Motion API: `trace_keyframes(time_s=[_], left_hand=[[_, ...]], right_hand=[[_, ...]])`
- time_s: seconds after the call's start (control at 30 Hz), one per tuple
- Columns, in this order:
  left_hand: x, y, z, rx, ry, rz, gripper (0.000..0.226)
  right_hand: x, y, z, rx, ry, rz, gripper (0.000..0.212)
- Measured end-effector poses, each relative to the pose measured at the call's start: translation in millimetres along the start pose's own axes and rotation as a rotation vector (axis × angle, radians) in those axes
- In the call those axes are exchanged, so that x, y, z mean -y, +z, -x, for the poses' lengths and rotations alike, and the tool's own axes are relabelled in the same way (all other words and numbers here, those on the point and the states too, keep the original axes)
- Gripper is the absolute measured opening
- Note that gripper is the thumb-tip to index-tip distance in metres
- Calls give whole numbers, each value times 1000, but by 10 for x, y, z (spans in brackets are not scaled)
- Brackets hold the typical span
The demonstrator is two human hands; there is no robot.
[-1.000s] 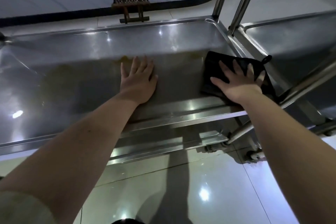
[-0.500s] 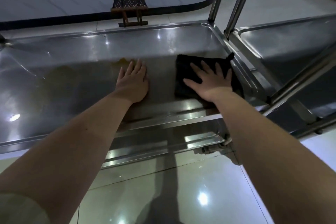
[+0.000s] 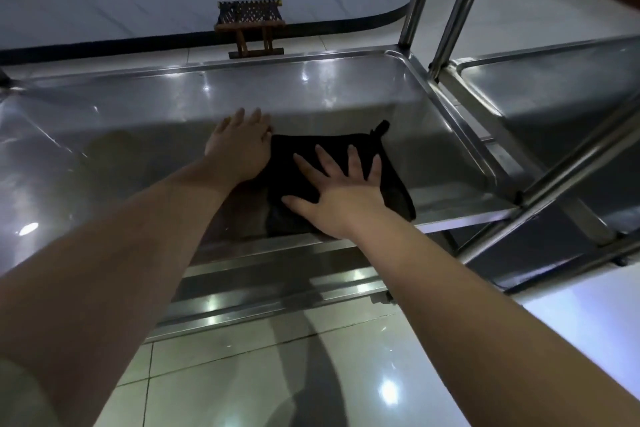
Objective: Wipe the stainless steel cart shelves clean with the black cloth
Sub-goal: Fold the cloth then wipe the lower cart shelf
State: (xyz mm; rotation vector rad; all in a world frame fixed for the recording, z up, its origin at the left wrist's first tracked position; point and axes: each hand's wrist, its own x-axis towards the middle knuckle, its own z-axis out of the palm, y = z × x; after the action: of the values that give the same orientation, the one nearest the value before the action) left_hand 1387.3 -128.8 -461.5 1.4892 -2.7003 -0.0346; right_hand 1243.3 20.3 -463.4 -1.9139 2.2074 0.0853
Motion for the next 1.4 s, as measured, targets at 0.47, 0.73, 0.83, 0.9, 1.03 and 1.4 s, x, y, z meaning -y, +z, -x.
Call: trace_keyframes(time_s=[0.47, 0.73, 0.83, 0.9, 1.03, 1.4], left_hand=[[239, 216, -156, 25, -101, 26, 54], [175, 163, -125, 45, -111, 31, 54], [180, 159, -126, 44, -116, 34, 54], [192, 177, -133, 35, -113, 40, 53], [212, 220, -156, 6, -119, 44, 53], [203, 189, -133, 20, -122, 58, 53]], right_hand=[[-412, -227, -907, 26, 25, -44, 80], [-306, -363, -1740, -116, 100, -4, 79], [-303, -366, -1534, -58, 41, 5, 78], [-273, -299, -1204, -12, -13, 13, 77], [-217, -4, -231, 4, -85, 40, 85], [-333, -341, -1554, -118, 59, -10, 79]])
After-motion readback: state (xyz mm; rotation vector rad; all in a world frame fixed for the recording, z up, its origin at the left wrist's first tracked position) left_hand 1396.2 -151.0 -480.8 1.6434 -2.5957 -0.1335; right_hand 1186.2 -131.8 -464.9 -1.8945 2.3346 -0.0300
